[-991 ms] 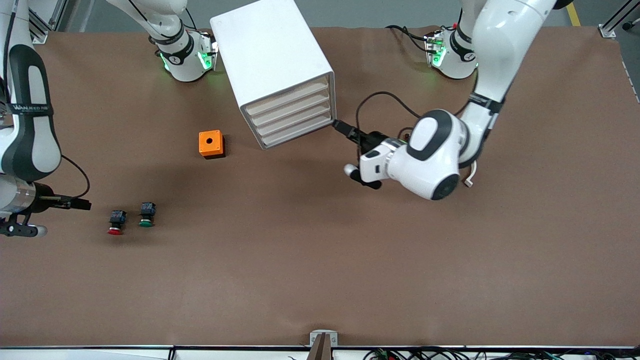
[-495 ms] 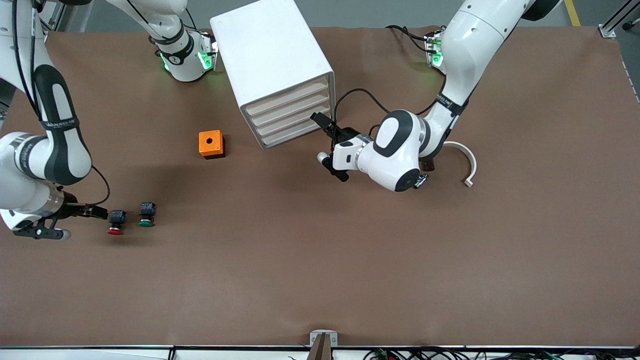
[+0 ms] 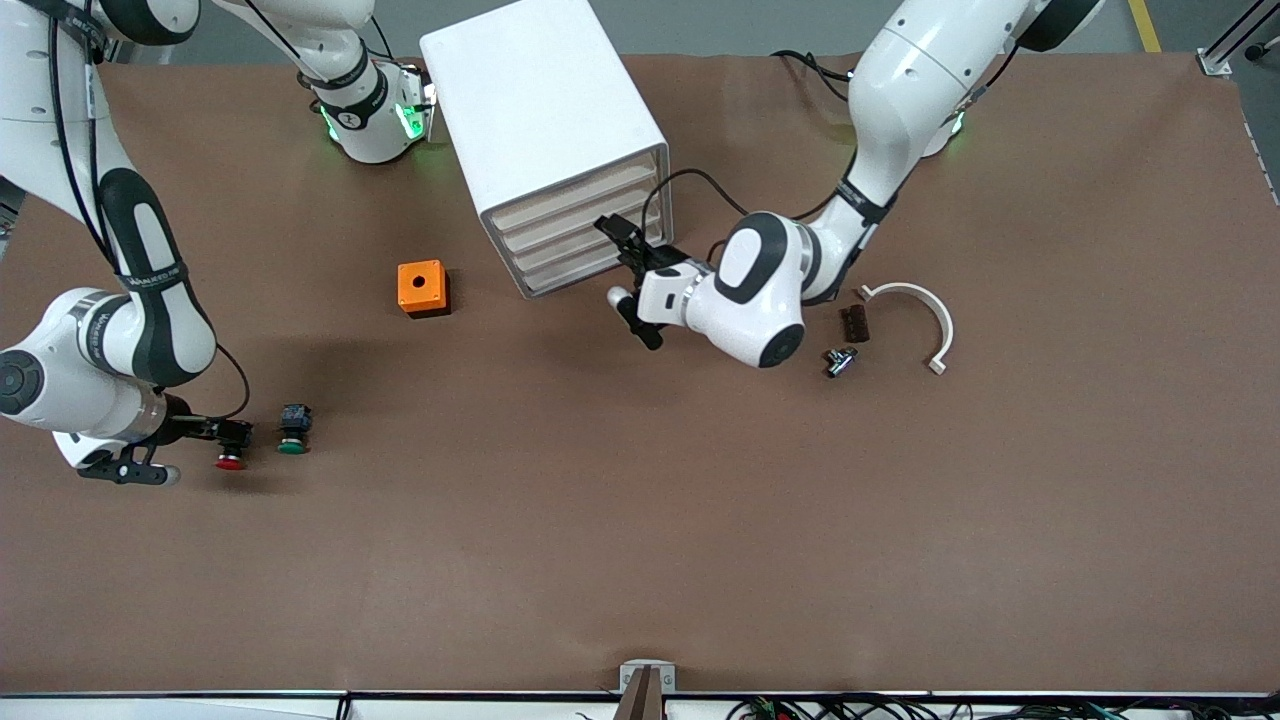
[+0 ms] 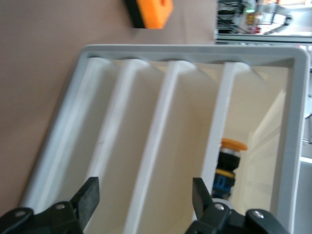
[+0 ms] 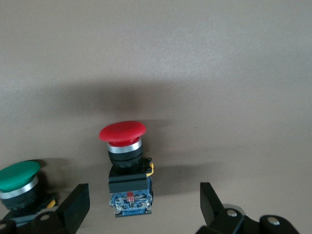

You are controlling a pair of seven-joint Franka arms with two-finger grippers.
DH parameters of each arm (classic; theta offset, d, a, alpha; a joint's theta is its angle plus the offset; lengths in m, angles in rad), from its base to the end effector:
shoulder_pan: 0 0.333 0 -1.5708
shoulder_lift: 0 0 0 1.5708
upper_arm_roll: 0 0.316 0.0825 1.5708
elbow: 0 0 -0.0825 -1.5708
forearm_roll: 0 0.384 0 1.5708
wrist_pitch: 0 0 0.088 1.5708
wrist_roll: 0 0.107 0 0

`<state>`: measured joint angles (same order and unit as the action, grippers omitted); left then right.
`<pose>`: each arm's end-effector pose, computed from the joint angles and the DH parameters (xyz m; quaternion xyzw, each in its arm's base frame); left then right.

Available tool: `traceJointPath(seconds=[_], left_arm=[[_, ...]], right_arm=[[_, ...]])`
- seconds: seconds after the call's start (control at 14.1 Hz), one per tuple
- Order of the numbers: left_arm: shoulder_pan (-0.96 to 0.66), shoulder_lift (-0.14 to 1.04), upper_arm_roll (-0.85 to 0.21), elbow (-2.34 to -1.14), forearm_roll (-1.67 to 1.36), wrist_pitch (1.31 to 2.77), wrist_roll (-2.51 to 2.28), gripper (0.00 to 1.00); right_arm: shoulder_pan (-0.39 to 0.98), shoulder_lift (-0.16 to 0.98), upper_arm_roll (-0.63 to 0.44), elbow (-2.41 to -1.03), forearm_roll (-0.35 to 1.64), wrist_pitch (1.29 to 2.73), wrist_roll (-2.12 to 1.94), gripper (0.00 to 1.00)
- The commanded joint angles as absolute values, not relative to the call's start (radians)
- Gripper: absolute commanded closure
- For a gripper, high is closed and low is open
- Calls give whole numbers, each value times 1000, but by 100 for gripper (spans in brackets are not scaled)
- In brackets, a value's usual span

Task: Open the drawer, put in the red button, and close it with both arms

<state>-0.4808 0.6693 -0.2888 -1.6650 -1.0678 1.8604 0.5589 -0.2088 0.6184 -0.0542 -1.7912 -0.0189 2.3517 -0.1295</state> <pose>0.4413 -0.4909 0.2443 0.7795 -0.2841 -0.2532 0.4975 0.6284 -0.1670 0.2008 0.9978 -0.0553 -0.0324 0.0164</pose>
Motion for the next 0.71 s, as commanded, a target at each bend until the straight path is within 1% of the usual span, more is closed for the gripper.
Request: traceJointPath(seconds=[0.0,0.07,0.35,0.42,0.64], left_arm=[[-518,676,-288,-1689,-1152,1891,638,19],[-522,678,-290,-1690,-1155,1911,643,20],[-526,701,-290,-1684,-1157,1914,689,22],[-522,709,-290,-1684,-1163,1914,705,23],[-518,729,-288,-1684,-1176,1914,756,27]], right_arm=[[-213,629,-46,-1792,-2,2358,-137,0],[-213,635,-46,-1792,0,2358,-135,0],[-210,649,-44,-1792,5,2358,-135,0],[-210,652,-44,-1792,5,2358,-135,5],[-210,653,-44,-1793,5,2356,-135,38]])
